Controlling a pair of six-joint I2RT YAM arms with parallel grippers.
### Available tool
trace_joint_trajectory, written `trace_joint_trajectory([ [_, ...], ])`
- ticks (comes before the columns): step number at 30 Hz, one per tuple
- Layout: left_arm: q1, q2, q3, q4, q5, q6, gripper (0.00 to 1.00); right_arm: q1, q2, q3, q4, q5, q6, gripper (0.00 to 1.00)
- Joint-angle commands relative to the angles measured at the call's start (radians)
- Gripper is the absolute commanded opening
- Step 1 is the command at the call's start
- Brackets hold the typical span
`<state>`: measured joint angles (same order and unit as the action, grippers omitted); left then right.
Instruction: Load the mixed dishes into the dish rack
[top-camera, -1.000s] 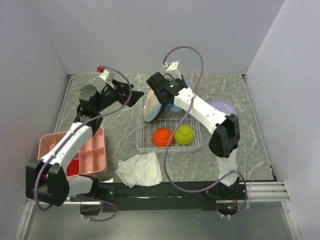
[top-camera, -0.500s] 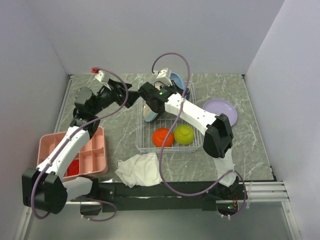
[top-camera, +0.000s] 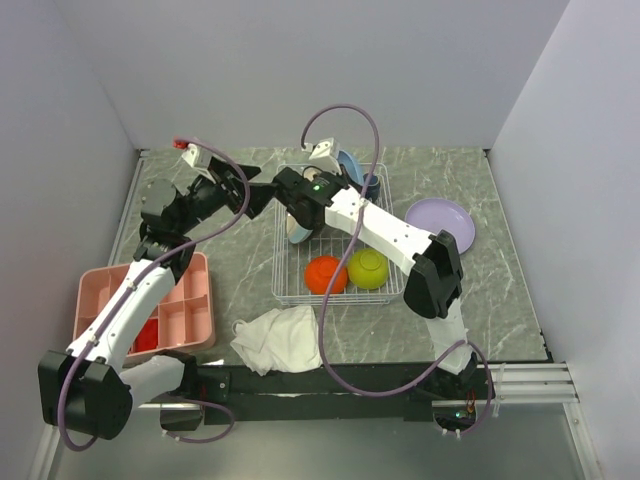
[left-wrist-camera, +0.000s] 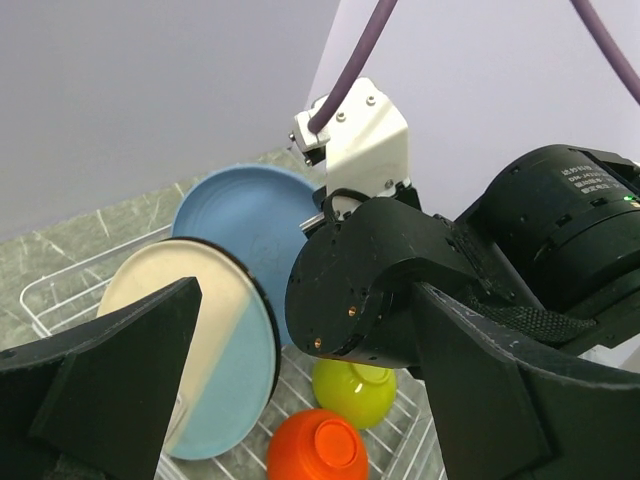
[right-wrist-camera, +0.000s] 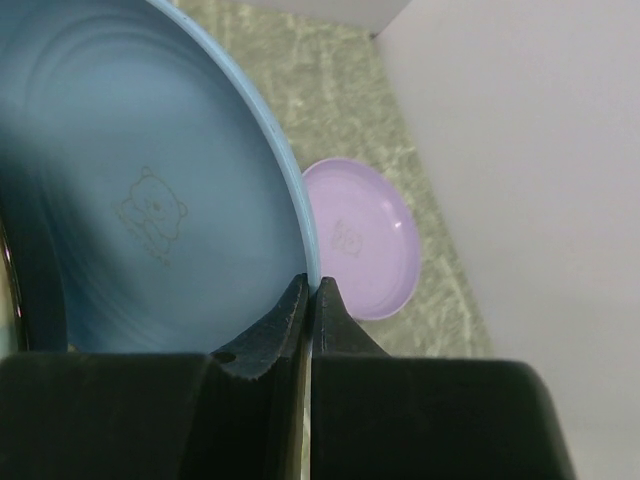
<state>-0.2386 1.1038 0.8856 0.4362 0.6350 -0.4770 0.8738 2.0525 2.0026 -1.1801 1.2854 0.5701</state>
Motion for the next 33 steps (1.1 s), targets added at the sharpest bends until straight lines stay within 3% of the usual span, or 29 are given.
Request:
trace_joint_trajectory([
  [1,-0.007,0.018,0.015,0.03,-0.034,-0.012,0.92,0.097,0.008,0.073,-0.049,-0.271,0.14,0.0],
  [9,-0.007,0.036,0.039,0.009,-0.032,-0.02,0.91,0.102,0.021,0.087,-0.073,-0.322,0.2,0.0],
  [19,-0.007,0.044,0.084,-0.06,-0.035,-0.014,0.91,0.134,0.139,0.234,-0.159,-0.339,0.35,0.0],
  [33,-0.008,0.059,0.108,-0.074,-0.021,-0.034,0.91,0.229,0.094,0.177,-0.26,-0.402,0.553,0.0],
])
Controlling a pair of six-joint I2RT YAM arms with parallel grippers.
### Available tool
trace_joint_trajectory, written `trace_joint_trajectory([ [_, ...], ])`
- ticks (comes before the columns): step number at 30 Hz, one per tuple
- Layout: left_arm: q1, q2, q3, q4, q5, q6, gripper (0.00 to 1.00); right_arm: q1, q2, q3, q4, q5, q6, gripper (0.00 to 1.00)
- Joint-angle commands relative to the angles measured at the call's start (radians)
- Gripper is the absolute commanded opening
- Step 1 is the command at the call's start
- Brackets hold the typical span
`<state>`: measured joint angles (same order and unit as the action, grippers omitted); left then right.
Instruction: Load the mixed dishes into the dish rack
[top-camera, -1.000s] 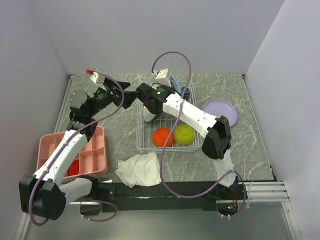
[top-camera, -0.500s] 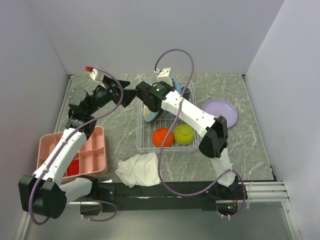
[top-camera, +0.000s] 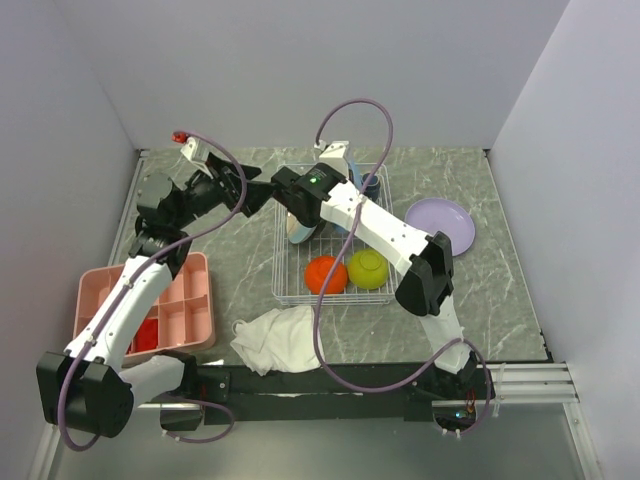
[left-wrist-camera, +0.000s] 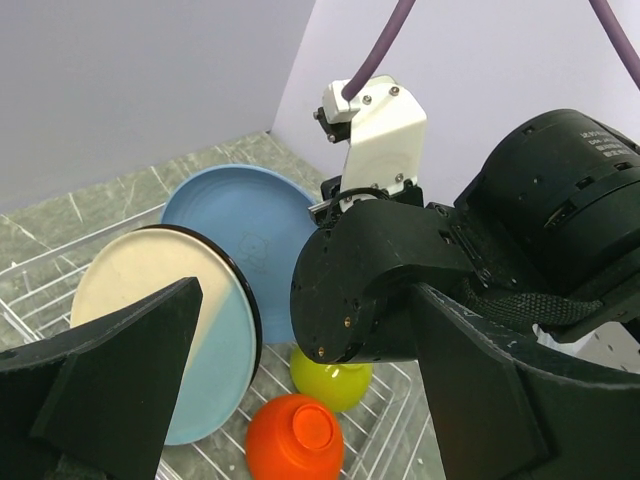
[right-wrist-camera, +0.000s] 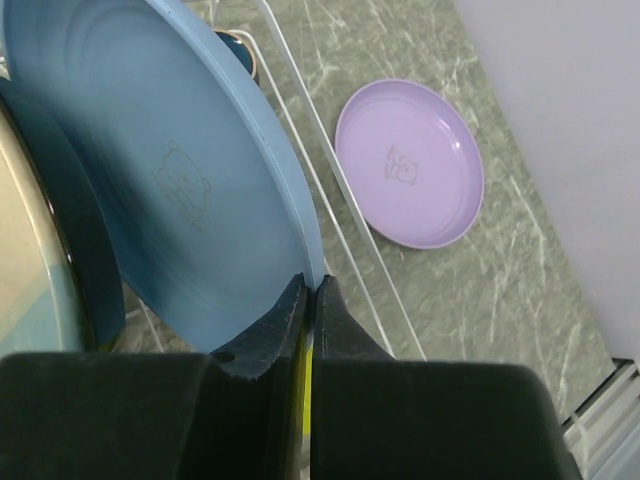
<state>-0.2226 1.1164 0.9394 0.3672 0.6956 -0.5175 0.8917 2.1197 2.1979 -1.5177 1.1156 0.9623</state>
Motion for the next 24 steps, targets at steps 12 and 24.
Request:
trace_joint_trajectory([
  [12,-0.032,0.059,0.124,-0.073,-0.076,0.023,0.92,0.234,0.103,0.19,0.083,-0.248,0.297,0.0],
  [24,-0.035,0.025,0.102,-0.094,-0.067,0.03,0.93,0.254,0.174,0.258,0.085,-0.246,0.365,0.0],
])
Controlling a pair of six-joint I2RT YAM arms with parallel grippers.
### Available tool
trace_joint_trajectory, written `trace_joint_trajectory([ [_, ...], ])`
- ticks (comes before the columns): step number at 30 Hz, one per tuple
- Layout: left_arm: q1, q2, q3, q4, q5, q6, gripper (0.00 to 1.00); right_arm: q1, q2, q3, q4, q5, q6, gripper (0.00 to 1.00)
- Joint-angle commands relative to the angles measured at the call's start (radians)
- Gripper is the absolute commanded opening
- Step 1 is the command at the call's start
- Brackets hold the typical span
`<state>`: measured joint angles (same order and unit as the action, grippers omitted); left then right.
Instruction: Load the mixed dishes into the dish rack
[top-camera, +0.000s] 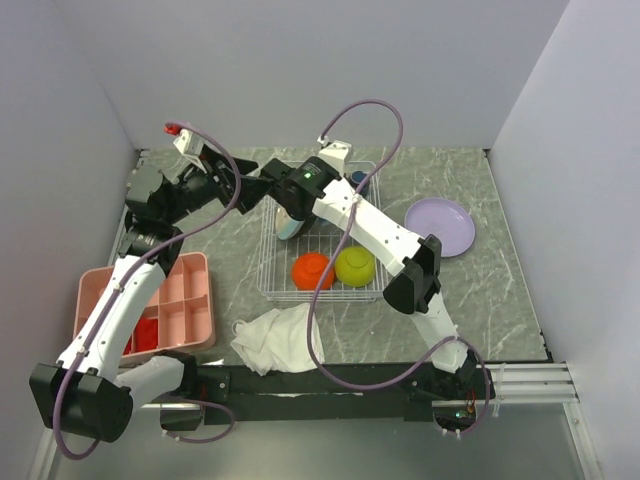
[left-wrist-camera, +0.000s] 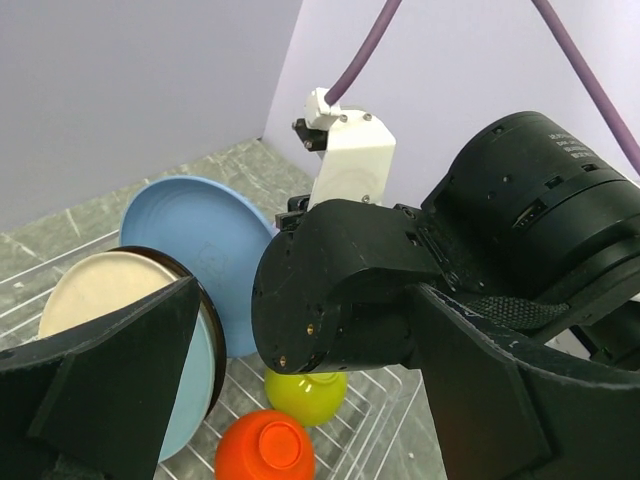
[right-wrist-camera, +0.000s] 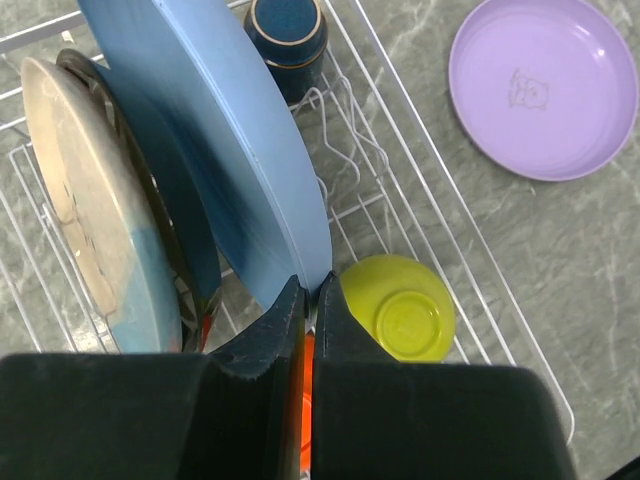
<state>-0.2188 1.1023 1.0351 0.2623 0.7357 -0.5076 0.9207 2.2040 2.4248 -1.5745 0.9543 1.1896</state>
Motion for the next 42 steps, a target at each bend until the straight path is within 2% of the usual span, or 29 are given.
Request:
trace_joint_trajectory([
  [1,-0.039,0.036,-0.003,0.012,-0.11,0.02,0.93,0.224,0.095,0.026,0.14,-0.094,0.137,0.0],
  [5,-0.039,0.018,-0.029,0.008,-0.117,0.024,0.93,0.254,0.086,0.026,0.137,-0.118,0.142,0.0],
  [11,-0.039,0.013,-0.037,0.012,-0.114,0.006,0.93,0.345,0.092,0.06,0.166,0.017,0.102,0.0],
  [13,-0.039,0.016,-0.027,0.012,-0.122,0.009,0.93,0.325,0.092,0.062,0.172,0.058,0.105,0.0],
  [20,-0.039,0.007,-0.003,-0.023,-0.128,0.04,0.93,0.264,0.08,-0.018,0.153,0.058,0.136,0.0],
  [24,-0.037,-0.015,0.0,-0.04,-0.137,0.055,0.93,0.241,0.074,-0.013,0.179,0.119,0.099,0.0],
  [31,-0.036,-0.01,-0.018,-0.003,-0.133,0.032,0.93,0.155,0.016,-0.131,0.205,0.167,0.045,0.0],
  [42,-0.036,0.001,-0.017,-0.006,-0.134,0.037,0.93,0.141,0.013,-0.136,0.217,0.185,0.025,0.0],
])
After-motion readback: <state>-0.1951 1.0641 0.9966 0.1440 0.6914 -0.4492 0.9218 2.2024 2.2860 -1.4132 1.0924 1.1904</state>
